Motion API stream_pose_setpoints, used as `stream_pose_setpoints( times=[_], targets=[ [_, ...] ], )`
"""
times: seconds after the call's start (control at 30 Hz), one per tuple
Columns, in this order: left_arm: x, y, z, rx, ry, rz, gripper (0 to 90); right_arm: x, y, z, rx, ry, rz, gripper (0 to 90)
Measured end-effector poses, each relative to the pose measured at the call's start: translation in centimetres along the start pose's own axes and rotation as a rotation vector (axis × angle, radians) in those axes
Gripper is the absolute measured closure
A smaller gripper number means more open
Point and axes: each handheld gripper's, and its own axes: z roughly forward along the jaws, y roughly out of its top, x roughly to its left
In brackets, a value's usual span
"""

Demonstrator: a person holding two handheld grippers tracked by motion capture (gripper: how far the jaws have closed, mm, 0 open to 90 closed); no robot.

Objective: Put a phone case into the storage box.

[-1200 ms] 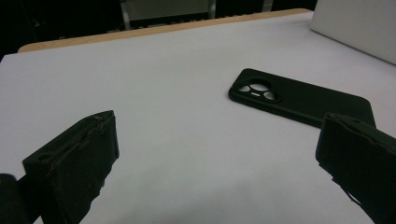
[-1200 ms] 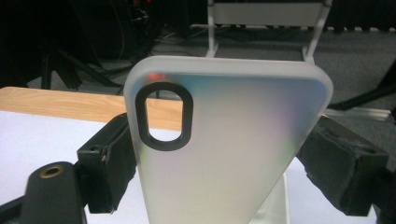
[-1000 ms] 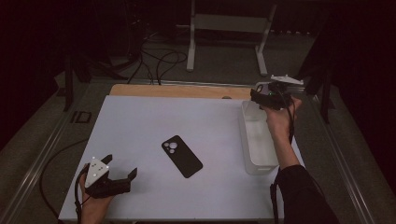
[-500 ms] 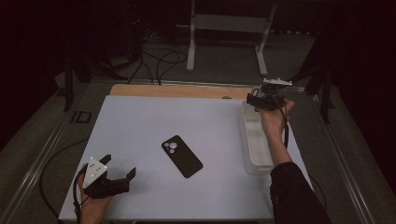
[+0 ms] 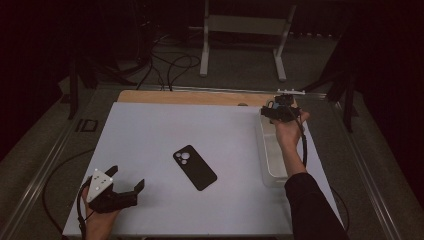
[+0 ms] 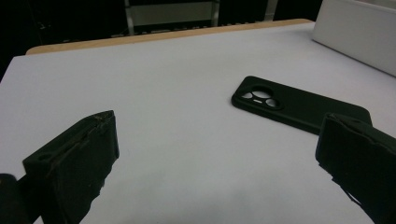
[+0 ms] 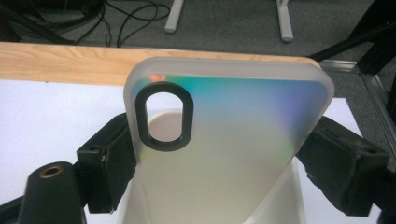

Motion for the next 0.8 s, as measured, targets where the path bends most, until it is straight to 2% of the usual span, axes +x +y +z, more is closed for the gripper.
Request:
stream_pose_setpoints(
  times=[0.4, 0.73, 0.8],
  targets=[
    [0.1, -0.1, 0.0, 0.003, -0.002, -0.004, 0.0, 0.1, -0.5, 1.6, 0.039, -0.027, -0.022, 16.0],
    [0.1, -0.1, 0.0, 0.003, -0.001, -0.004, 0.0, 0.0, -0.3, 2.3, 0.027, -0.033, 0.001, 15.7],
    [0.1, -0.1, -0.1, 0.000, -0.001, -0.009, 0.0, 0.1, -0.1, 2.4, 0.038, -0.034, 0.003, 15.6]
  ],
)
